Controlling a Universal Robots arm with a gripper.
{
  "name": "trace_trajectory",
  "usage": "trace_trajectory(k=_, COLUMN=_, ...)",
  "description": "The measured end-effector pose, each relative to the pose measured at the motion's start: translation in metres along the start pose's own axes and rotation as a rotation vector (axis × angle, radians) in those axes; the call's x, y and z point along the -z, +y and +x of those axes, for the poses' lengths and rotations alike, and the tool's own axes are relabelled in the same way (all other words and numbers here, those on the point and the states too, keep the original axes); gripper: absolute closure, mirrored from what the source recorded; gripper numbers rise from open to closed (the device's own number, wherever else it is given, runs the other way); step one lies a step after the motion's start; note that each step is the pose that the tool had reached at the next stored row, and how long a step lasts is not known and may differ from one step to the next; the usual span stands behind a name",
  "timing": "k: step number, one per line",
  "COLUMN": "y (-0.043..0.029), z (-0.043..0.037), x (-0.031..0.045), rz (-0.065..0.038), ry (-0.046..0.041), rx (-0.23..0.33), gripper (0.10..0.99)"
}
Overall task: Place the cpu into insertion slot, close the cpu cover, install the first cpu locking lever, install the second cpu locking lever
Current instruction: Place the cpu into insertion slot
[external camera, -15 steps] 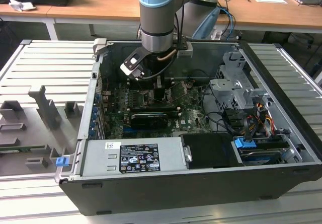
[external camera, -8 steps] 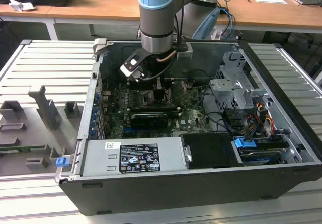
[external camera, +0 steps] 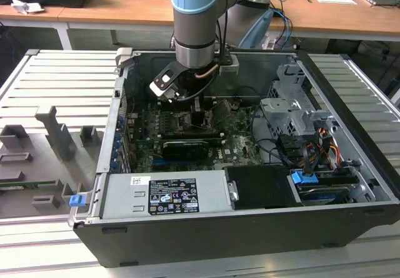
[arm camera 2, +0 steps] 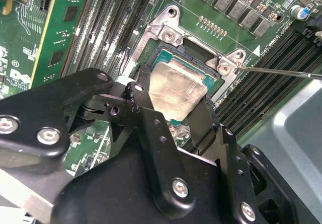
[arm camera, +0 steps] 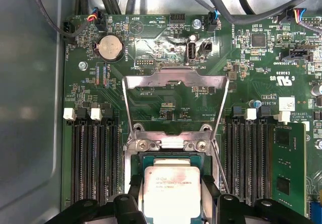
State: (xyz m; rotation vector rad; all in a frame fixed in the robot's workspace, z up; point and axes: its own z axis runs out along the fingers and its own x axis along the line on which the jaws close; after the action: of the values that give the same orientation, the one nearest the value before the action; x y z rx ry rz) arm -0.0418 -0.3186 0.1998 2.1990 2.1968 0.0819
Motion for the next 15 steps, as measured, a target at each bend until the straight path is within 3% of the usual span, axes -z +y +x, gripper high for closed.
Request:
trace_trajectory(k=5, y=0.0000, z=0.0000, x=-0.0001, rz=0.000, ry=0.0000, rx=0.000, gripper=0.529)
trace_trajectory(k=6, y=0.0000, z=0.0000, x=-0.0001, rz=0.000, ry=-0.0001, rx=0.000, gripper=0.467)
trace_trajectory(k=15, y=0.0004, z=0.0001, x=0.0059, rz=0.000, ry=-0.0001, rx=-0.001, gripper=0.467)
